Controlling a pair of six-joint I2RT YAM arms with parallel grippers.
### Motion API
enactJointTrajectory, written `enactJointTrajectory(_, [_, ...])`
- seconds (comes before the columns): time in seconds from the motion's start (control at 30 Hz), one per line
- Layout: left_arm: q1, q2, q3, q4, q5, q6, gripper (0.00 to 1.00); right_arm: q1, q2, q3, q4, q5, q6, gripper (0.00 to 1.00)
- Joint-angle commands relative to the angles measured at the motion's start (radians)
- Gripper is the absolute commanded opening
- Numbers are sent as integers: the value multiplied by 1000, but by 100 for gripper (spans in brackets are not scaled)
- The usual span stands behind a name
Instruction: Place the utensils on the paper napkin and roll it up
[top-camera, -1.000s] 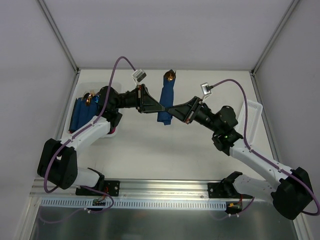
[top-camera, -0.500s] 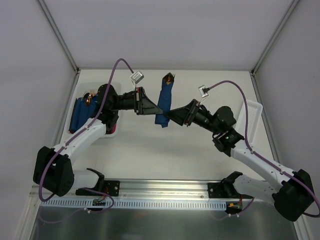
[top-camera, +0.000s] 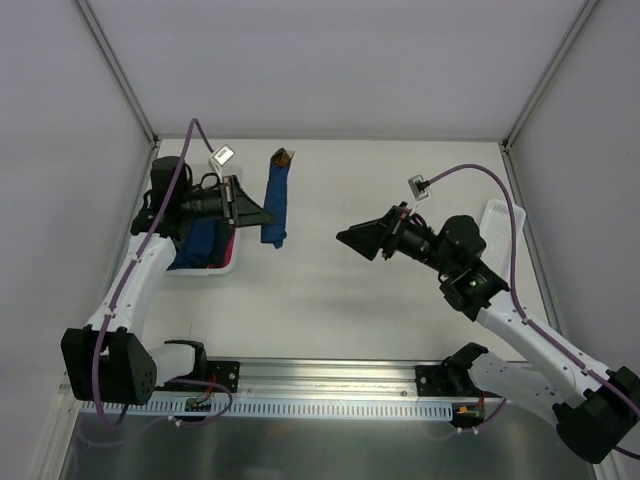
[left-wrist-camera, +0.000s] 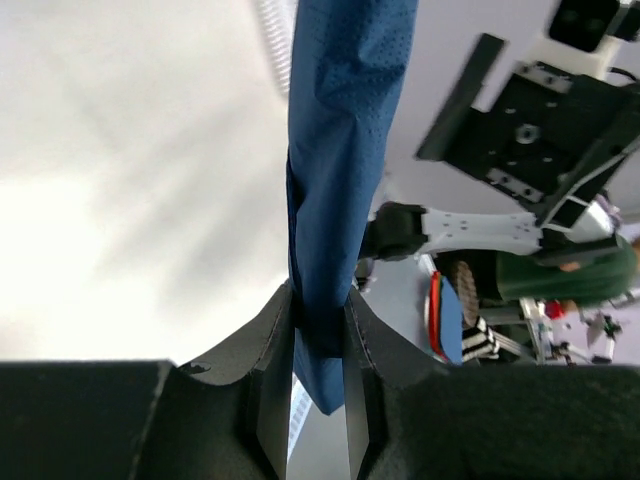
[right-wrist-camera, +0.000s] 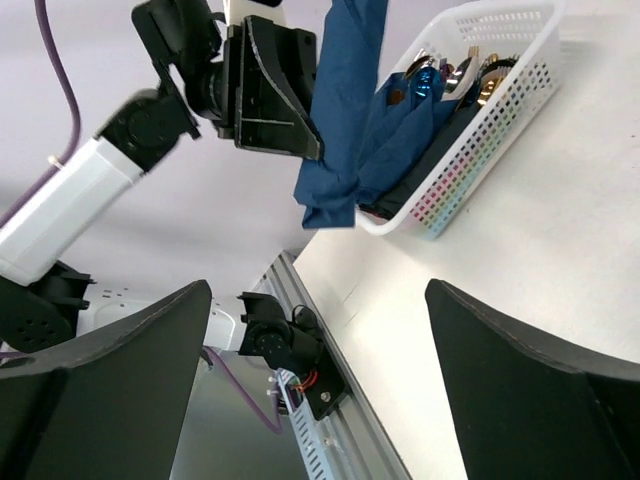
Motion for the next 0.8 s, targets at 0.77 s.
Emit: enactJointTrajectory(0.77, [483, 394, 336, -1043, -135, 871, 0, -6, -8, -1, -115, 15, -66, 99])
